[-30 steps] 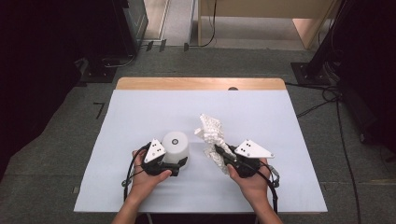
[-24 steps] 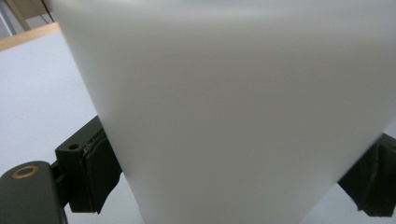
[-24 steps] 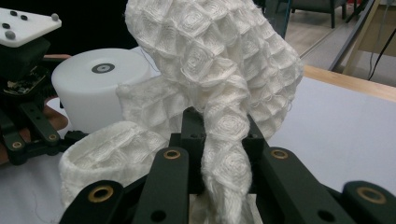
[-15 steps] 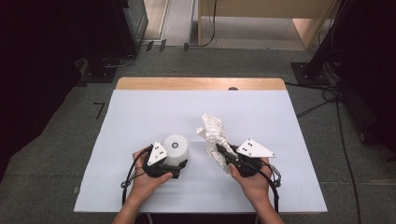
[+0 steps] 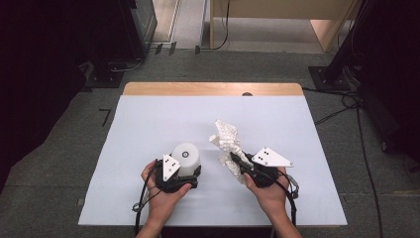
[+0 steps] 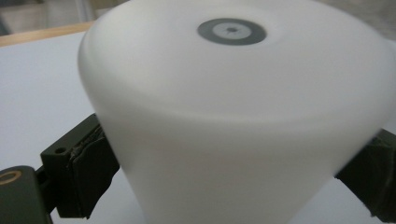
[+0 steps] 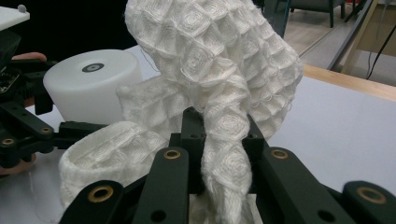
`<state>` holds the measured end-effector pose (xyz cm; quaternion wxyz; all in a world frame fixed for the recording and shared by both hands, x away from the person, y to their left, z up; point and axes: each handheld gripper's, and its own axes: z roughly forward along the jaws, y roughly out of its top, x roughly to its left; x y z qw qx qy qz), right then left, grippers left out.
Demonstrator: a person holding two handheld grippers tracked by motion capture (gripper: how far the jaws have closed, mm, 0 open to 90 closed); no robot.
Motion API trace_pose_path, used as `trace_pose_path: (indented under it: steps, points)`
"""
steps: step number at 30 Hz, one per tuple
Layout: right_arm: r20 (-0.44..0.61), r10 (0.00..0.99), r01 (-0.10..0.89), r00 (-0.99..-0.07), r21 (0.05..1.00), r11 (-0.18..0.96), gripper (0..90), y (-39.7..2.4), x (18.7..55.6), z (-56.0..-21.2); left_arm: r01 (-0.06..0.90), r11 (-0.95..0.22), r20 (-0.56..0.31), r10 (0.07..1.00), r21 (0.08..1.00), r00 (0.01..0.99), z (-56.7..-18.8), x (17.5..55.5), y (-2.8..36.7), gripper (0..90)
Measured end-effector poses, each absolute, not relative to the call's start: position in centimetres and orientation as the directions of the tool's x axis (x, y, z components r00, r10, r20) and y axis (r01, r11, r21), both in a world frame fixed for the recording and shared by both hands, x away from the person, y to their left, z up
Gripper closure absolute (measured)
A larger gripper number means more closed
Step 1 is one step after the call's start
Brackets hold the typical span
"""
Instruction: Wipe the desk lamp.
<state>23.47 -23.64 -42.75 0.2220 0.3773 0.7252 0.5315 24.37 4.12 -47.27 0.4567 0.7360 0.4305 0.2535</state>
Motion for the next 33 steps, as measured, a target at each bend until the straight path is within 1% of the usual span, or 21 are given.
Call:
trace_pose_path:
  steps: [2, 5, 8, 10, 13, 17, 20, 22, 25, 27, 30, 33]
  points:
    - [0.079, 0.784, 0.311, -0.616, 0.939, 0.149, 78.3, -23.7, 23.5, -42.8, 0.413, -0.196, -0.016, 0.889, 0.889, 0.457, -47.5, 24.2, 3.7, 4.0]
    - [0.08, 0.783, 0.311, -0.617, 0.939, 0.149, 78.3, -23.6, 23.5, -42.8, 0.423, -0.196, -0.003, 0.905, 0.885, 0.425, -47.7, 24.2, 3.3, 4.9]
    - [0.082, 0.782, 0.313, -0.618, 0.938, 0.149, 78.3, -23.6, 23.5, -42.8, 0.422, -0.189, -0.006, 0.907, 0.887, 0.42, -47.7, 24.4, 3.3, 5.0]
    - [0.082, 0.782, 0.315, -0.617, 0.937, 0.15, 78.3, -23.5, 23.4, -42.8, 0.418, -0.189, -0.007, 0.906, 0.889, 0.423, -47.7, 24.4, 3.4, 7.4]
    - [0.083, 0.783, 0.315, -0.617, 0.937, 0.149, 78.3, -23.5, 23.4, -42.8, 0.415, -0.195, -0.008, 0.898, 0.889, 0.44, -47.6, 24.5, 3.6, 7.6]
    - [0.079, 0.781, 0.312, -0.619, 0.938, 0.152, 78.3, -23.5, 23.4, -42.8, 0.418, -0.218, -0.027, 0.862, 0.882, 0.506, -47.4, 25.0, 4.4, 7.9]
    - [0.082, 0.777, 0.311, -0.624, 0.938, 0.151, 78.3, -23.3, 23.3, -42.7, 0.419, -0.193, -0.103, 0.802, 0.887, 0.588, -47.1, 25.5, 5.2, 7.9]
    - [0.079, 0.774, 0.305, -0.628, 0.94, 0.152, 78.3, -23.2, 23.2, -42.6, 0.428, -0.212, -0.153, 0.725, 0.879, 0.672, -46.8, 26.0, 5.7, 7.9]
    - [0.075, 0.763, 0.294, -0.642, 0.943, 0.155, 78.3, -22.8, 23.0, -42.3, 0.468, -0.229, -0.271, 0.573, 0.854, 0.774, -46.6, 26.5, 5.9, 7.9]
    - [0.073, 0.756, 0.287, -0.651, 0.945, 0.155, 78.3, -22.4, 22.8, -42.1, 0.459, -0.233, -0.286, 0.525, 0.857, 0.801, -46.4, 26.2, 5.6, 7.9]
    - [0.064, 0.745, 0.271, -0.664, 0.949, 0.16, 78.3, -21.7, 22.3, -41.9, 0.442, -0.288, -0.265, 0.492, 0.85, 0.829, -46.3, 25.9, 4.8, 7.9]
    - [0.068, 0.743, 0.256, -0.666, 0.956, 0.142, 78.3, -21.4, 22.0, -41.6, 0.44, -0.307, -0.275, 0.457, 0.844, 0.846, -46.4, 25.6, 4.2, 7.9]
